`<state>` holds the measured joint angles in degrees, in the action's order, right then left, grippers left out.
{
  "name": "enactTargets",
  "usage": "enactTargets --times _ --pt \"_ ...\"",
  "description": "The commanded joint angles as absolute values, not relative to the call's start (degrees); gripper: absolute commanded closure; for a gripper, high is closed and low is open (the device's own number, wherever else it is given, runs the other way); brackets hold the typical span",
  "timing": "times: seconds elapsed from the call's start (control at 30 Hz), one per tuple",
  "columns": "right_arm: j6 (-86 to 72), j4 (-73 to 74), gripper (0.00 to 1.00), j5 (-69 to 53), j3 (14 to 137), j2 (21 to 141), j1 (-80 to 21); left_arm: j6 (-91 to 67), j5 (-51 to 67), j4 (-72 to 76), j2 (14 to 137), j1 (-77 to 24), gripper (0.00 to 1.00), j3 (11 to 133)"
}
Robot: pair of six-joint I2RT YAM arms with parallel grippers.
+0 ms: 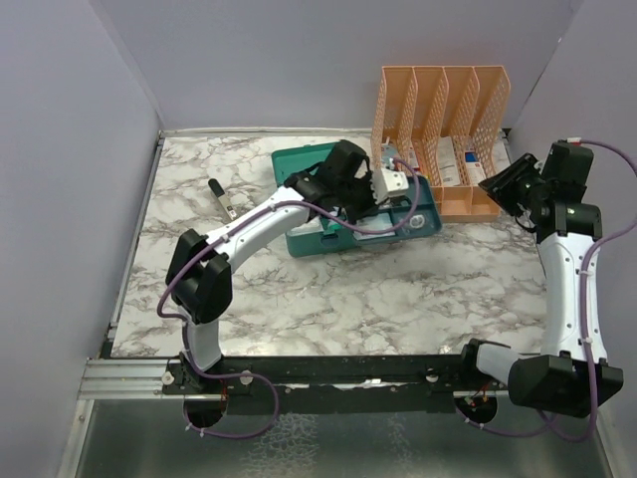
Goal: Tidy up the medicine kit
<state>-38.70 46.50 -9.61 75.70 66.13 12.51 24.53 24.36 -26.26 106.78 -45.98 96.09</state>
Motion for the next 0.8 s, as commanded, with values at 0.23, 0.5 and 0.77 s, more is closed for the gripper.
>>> enactTargets --times 0.23,0.5,0.77 --pt "-36.38 39.75 0.64 -19.99 66.03 64.27 13.01 35.02 30.54 -31.54 97.77 -33.54 1.0 92.2" --pt "-32.96 36.38 0.63 -22.6 59.33 62.16 12.56 37.74 33.67 -33.94 97.53 -26.58 1.0 89.5" --pt "-30.51 34.4 0.62 -23.01 55.7 61.87 9.89 38.8 35.07 -34.3 96.24 -25.18 1.0 87.89"
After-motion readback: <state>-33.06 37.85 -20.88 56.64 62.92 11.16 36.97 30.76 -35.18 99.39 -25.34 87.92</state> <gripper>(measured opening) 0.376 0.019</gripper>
